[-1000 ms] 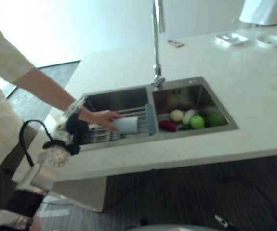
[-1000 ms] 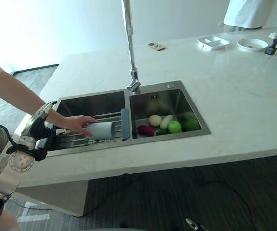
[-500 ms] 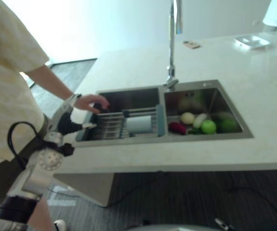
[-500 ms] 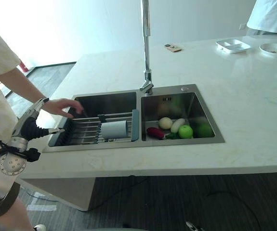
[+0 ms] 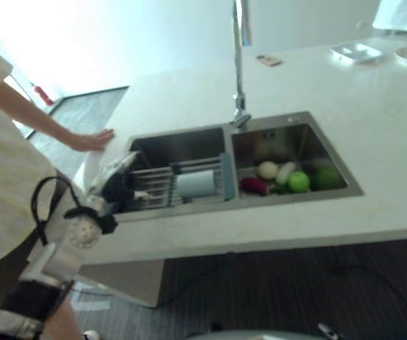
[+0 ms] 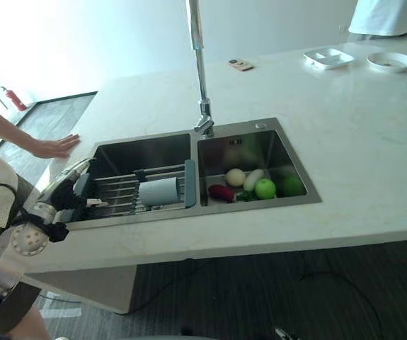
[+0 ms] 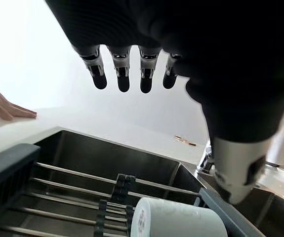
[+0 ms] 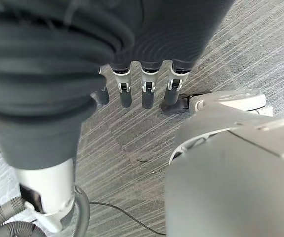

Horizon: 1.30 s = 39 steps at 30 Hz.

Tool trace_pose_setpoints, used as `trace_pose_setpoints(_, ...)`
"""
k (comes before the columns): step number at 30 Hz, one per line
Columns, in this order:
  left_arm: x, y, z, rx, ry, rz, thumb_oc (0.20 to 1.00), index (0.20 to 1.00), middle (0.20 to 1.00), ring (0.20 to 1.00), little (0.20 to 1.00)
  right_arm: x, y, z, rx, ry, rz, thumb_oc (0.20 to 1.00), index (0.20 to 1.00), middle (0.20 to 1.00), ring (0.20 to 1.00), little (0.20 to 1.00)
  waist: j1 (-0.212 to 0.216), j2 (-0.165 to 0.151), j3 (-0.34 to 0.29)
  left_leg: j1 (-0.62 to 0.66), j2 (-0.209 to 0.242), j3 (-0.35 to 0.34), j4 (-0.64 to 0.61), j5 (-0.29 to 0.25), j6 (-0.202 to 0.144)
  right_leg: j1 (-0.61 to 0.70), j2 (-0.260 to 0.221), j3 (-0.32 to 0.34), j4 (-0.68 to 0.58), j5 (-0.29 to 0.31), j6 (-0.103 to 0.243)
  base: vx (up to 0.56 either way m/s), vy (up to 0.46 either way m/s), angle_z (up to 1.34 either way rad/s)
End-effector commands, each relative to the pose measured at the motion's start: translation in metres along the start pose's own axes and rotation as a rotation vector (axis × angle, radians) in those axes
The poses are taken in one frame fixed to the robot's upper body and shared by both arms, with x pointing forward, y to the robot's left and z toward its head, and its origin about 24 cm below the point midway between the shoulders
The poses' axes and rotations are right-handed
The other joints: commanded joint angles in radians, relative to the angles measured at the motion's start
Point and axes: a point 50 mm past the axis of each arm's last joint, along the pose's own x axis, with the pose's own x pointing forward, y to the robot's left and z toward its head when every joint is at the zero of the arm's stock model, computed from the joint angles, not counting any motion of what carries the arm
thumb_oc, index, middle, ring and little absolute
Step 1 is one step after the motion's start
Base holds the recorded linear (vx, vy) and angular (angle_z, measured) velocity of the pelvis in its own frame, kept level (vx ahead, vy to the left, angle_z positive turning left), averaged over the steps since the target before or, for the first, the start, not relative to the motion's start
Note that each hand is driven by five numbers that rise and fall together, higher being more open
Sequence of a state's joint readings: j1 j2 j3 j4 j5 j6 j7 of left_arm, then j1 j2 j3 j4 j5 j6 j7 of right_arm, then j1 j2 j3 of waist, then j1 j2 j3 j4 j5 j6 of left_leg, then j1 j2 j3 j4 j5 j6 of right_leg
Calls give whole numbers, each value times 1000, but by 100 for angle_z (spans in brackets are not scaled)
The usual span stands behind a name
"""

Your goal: Place the dishes in the dishwasher.

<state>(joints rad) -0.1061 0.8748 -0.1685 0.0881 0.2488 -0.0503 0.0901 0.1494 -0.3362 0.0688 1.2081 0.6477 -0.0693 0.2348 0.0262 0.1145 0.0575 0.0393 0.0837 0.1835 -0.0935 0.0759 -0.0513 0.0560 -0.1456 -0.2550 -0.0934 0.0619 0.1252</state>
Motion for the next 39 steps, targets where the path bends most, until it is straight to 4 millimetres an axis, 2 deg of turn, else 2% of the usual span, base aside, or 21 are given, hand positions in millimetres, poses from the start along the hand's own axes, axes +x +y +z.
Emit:
trace_pose_setpoints(1, 23, 56, 17, 114, -85, 130, 1000, 1000, 1000, 1000, 1000, 9, 19, 24, -20, -46, 65, 1000, 1000, 1000, 1000, 1000, -6, -47, 81, 31, 9, -3, 6, -51, -19, 15, -49, 5, 12, 21, 57, 26, 17, -23)
trace_pose_setpoints(5, 35, 61, 15, 137, -72, 111, 1000, 1000, 1000, 1000, 1000, 10, 23, 38, -31, -85, 90, 1000, 1000, 1000, 1000, 1000, -37, -47, 110, 11, 9, 19, 6, -45, -17, -26, -46, 35, 10, 39, 59, -24, 2, -25)
trace_pose_setpoints(17, 54, 66, 11, 149, -5, 73, 1000, 1000, 1000, 1000, 1000, 10, 22, 64, -36, -158, 96, 1000, 1000, 1000, 1000, 1000, -85, -50, 179, -35, 14, 46, 16, -29, -23, -94, -42, 73, 9, 65, 56, -32, -5, -18)
trace_pose_setpoints(28, 64, 71, 4, 143, 48, 33, 1000, 1000, 1000, 1000, 1000, 11, 35, 92, -33, -257, 139, 1000, 1000, 1000, 1000, 1000, -96, -57, 239, -80, 16, 44, 26, -17, -26, -143, -41, 74, 18, 78, 51, -35, -5, -7)
trace_pose_setpoints(39, 61, 73, 9, 148, 40, 18, 1000, 1000, 1000, 1000, 1000, 11, 40, 98, -10, -284, 146, 1000, 1000, 1000, 1000, 1000, -79, -53, 261, -97, 10, 32, 33, -19, -24, -153, -55, 56, 21, 85, 55, -3, -1, 0)
